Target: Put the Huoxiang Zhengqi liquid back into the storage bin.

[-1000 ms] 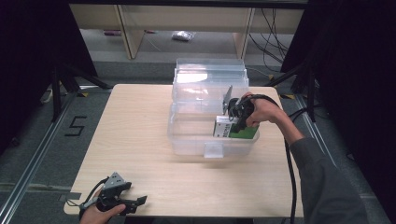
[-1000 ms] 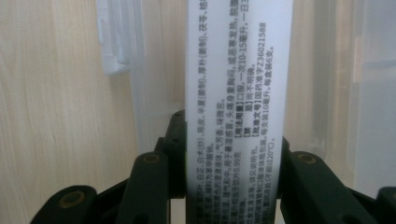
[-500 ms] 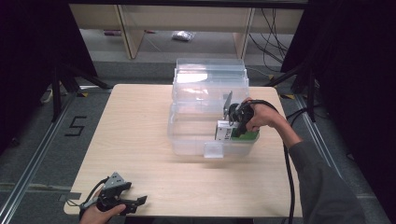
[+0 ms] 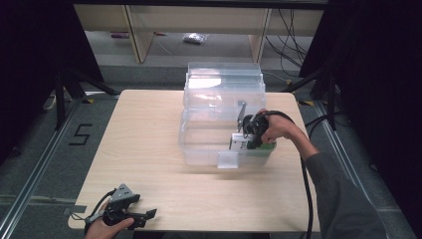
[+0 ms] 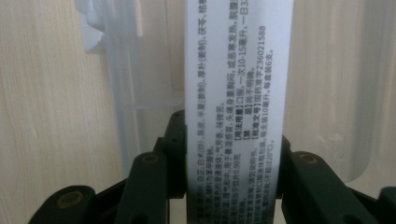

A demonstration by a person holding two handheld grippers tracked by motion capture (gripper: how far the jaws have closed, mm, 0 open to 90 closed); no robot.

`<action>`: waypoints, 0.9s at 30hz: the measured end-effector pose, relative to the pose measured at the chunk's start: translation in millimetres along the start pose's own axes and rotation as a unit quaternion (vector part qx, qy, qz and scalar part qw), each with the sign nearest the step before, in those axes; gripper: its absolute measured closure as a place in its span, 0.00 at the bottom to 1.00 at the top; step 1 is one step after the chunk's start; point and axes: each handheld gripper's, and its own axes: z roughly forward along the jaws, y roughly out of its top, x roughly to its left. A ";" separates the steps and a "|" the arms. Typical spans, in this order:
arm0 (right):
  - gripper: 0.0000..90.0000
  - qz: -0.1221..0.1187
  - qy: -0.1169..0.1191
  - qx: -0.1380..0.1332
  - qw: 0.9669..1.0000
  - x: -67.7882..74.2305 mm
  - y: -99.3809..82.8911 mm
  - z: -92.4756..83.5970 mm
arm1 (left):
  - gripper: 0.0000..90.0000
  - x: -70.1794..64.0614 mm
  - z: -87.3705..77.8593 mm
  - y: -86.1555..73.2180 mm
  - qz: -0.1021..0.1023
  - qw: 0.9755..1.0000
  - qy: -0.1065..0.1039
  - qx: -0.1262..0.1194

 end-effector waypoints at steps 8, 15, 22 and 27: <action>0.66 0.005 0.008 -0.003 1.000 0.6 2.3 2.4 | 0.17 -1.6 1.3 -0.2 -0.010 1.000 -0.001 -0.009; 0.62 0.025 -0.004 -0.025 0.999 3.2 -4.5 -18.6 | 0.17 0.3 -0.1 0.0 0.003 1.000 -0.001 0.003; 0.57 0.044 -0.020 -0.047 0.998 5.8 -9.3 -38.0 | 0.17 0.9 -0.7 0.1 0.005 1.000 -0.001 0.007; 0.50 0.067 -0.038 -0.066 0.995 6.4 -14.9 -47.4 | 0.17 0.5 -1.1 0.1 0.004 1.000 0.001 0.004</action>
